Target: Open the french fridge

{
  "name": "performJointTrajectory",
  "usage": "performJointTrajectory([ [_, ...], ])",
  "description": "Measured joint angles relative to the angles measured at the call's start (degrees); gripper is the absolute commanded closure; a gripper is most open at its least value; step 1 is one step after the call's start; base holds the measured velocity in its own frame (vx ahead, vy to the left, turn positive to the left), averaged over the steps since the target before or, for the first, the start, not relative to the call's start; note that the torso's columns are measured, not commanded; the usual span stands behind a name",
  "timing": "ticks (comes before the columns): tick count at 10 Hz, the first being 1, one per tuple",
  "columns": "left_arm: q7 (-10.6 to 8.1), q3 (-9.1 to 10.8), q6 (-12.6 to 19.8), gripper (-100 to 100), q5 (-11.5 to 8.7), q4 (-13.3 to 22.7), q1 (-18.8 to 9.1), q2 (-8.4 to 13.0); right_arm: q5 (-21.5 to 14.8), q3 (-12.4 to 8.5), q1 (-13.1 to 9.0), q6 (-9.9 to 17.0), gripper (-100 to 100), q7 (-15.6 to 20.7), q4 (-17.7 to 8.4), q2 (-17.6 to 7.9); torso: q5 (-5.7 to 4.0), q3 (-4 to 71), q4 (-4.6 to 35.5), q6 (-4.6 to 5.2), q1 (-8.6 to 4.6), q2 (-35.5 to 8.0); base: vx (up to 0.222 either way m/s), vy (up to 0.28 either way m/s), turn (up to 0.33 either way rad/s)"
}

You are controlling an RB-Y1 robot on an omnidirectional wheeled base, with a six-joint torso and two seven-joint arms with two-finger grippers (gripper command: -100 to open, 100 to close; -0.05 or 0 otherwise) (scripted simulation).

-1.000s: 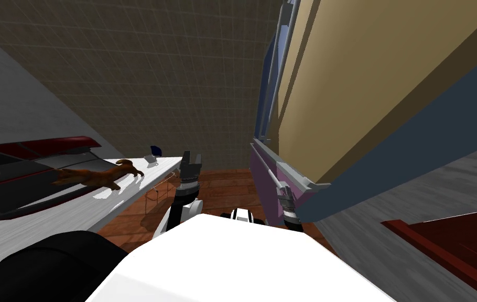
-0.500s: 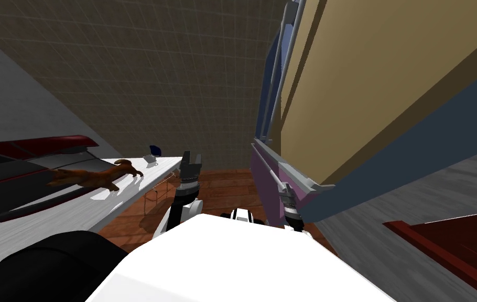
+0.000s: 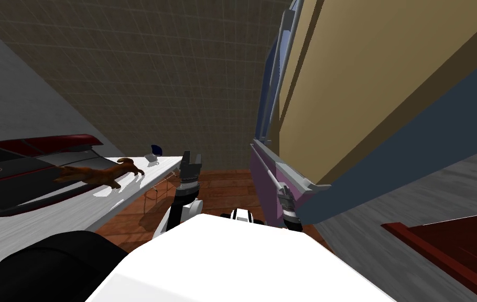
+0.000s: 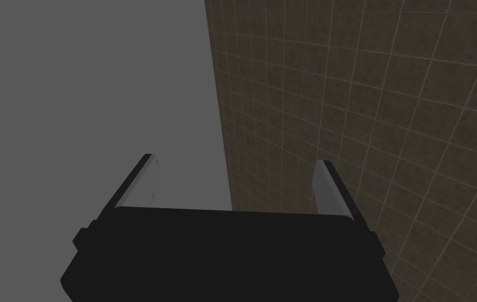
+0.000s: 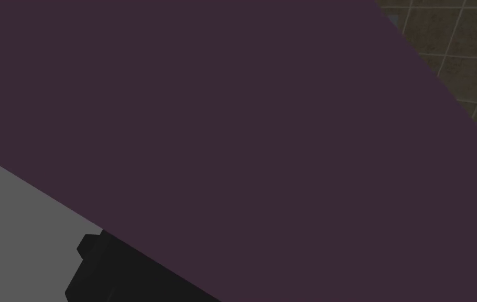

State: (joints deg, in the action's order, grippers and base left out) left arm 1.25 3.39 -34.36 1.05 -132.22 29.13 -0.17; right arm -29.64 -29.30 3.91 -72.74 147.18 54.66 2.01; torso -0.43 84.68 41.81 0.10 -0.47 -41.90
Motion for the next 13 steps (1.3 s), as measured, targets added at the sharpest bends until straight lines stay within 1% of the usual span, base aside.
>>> performJointTrajectory([
  [1,0.00,-0.01,0.00,0,0.00,0.00,0.00,-0.01,0.02,-0.06,-0.56,0.71,100,-0.31,0.29,-0.53,0.18,0.04,0.10,-0.22,0.56,0.06,-0.038,0.190,-0.038],
  [2,0.00,-0.02,0.00,0,0.00,0.00,-0.01,-0.02,-0.01,-0.06,-0.77,1.67,100,-0.75,0.78,-0.85,0.27,0.06,0.10,-0.32,0.80,0.07,-0.053,0.178,-0.011],
  [5,0.00,-0.02,0.00,0,0.00,0.00,-0.01,-0.02,-0.40,0.22,-0.84,4.61,100,-1.94,1.84,-1.37,0.31,0.23,0.27,-0.41,0.37,0.28,-0.034,0.169,-0.023],
  [6,0.00,-0.02,0.00,0,0.00,0.00,-0.01,-0.02,-0.39,0.14,-1.25,5.38,100,-2.22,1.56,-1.81,0.31,0.30,0.25,-0.50,0.41,0.40,-0.025,0.077,-0.027],
  [7,0.00,-0.01,0.00,0,0.00,-0.01,0.00,-0.01,-0.36,0.11,-1.21,5.44,100,-2.28,1.52,-1.83,0.30,0.29,0.27,-0.38,0.16,0.33,-0.043,0.110,-0.016],
  [8,0.00,-0.01,0.00,0,0.00,0.00,0.00,-0.01,-0.43,0.14,-1.20,5.61,100,-2.31,2.01,-1.74,0.26,0.16,0.25,-0.37,0.38,0.16,-0.044,0.149,-0.011],
  [10,0.00,-0.02,0.00,0,0.00,0.00,-0.01,-0.02,-0.61,0.23,-1.60,6.21,100,-2.13,2.02,-1.60,0.28,0.20,0.20,-0.46,0.57,0.26,-0.027,0.178,-0.001],
  [12,0.00,-0.02,0.00,0,0.00,0.00,-0.01,-0.02,-0.82,0.36,-1.45,6.85,100,-2.20,2.24,-1.41,0.32,0.39,0.20,-0.63,0.59,0.57,-0.022,0.154,-0.021],
  [13,0.00,-0.01,0.00,0,0.00,-0.01,0.00,-0.01,-0.82,0.35,-1.29,6.83,100,-2.23,2.26,-1.35,0.31,0.37,0.26,-0.47,0.19,0.48,-0.039,0.128,-0.017],
])
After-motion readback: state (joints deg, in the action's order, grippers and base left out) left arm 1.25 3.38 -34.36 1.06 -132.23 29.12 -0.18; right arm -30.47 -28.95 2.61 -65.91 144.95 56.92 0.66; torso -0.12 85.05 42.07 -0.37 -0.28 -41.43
